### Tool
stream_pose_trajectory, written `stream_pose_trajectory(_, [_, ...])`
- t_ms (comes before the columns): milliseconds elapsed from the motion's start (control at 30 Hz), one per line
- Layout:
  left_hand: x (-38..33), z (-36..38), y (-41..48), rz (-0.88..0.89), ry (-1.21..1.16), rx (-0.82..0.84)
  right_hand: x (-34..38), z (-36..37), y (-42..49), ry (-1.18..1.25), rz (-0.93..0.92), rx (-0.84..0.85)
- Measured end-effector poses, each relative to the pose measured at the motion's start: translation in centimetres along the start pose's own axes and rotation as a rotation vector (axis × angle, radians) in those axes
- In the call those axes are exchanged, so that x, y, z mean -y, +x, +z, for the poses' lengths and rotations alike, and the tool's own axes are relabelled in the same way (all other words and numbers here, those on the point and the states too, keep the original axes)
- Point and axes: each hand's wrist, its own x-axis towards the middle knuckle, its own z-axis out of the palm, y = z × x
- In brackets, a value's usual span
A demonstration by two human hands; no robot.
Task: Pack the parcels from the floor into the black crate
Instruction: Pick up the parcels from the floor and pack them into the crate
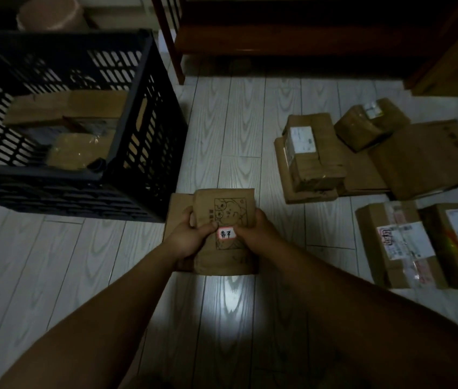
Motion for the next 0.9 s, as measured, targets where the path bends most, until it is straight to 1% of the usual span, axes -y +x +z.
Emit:
stream_pose_trajectory(133, [-5.2, -0.5, -4.9, 0.028, -0.036, 0.047, 4.7, -3.1, -5.2, 0.050, -0.028, 0.023])
stream_pose_trajectory(267, [-12.6, -1.7, -12.8, 0.036, -0.049, 0.115, 11.8, -5.6, -13.1, 0.098, -0.011, 0.068])
stream_pose_trajectory(333, [-16.5, -2.9, -16.9, 0.026, -0.035, 0.139, 15.7, -6.3, -17.6, 0.086, -0.019, 0.056])
stream_pose_trajectory(433, [-22.6, -5.4, -23.4, 0.016, -0.005, 0.158, 22.1, -7.0, -24.2, 0.061, -0.061, 0.021])
stream_pose_trajectory(600, [-31.9, -11.2, -35.5, 0.018, 0.024, 0.194, 33.1, -6.8, -36.0, 0.060, -0.123, 0.031])
stream_pose_trajectory(667, [-35.0, -13.5, -39.8, 0.061, 0.027, 0.207, 37.0, -6.5, -40.4, 0.036, -0.171, 0.022])
stream_pose_trajectory(733, [-38.1, -15.5, -43.5, 0.140, 0.055, 0.171, 40.3, -6.4, -44.0, -0.002, -0.225, 0.015])
stream_pose_trajectory(800, [-41.0, -17.3, -46.3, 0.195, 0.078, 0.073, 43.2, -6.5, -47.0, -0.053, -0.293, 0.006])
stream_pose_trajectory(833, [-42.6, -18.2, -47.5, 0.226, 0.084, 0.033, 44.6, -6.6, -48.4, -0.100, -0.330, 0.002])
stream_pose_trajectory(900, [-45.4, -19.7, -49.9, 0.293, 0.135, 0.007, 46.7, -6.6, -50.6, -0.203, -0.391, 0.001])
